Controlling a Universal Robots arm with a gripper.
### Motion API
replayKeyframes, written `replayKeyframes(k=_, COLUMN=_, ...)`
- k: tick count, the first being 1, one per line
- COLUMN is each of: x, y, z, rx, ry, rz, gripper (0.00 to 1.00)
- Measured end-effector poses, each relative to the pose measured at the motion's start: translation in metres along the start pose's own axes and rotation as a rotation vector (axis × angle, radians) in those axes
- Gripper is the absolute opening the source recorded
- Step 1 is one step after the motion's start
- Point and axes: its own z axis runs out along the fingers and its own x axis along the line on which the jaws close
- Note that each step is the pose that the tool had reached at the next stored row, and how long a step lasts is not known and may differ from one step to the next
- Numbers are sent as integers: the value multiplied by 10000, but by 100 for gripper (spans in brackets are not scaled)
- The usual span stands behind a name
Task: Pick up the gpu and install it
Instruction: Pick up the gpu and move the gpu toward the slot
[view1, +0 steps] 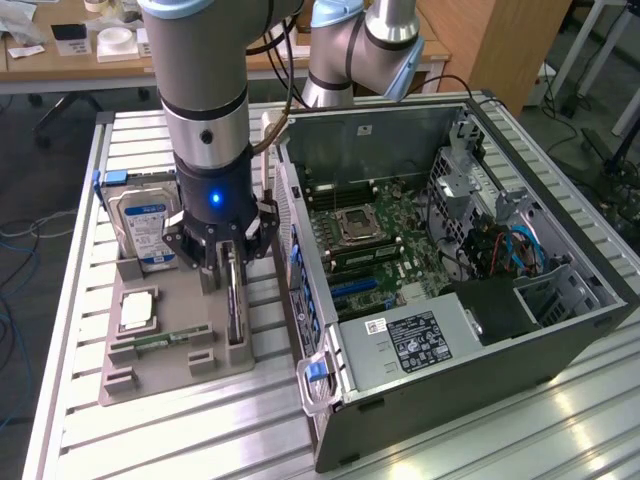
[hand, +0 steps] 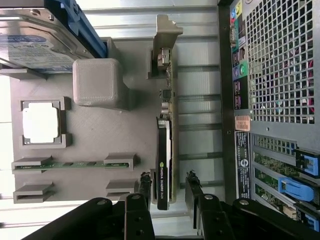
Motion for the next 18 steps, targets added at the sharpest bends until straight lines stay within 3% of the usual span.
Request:
replayKeyframes(k=8, x=0, y=0, z=4, rx=-1, ry=-2, rz=0, gripper=42)
replayKeyframes(k=18, x=3, y=-5, z=122, rx=-1, ry=-1, rz=0, gripper=42)
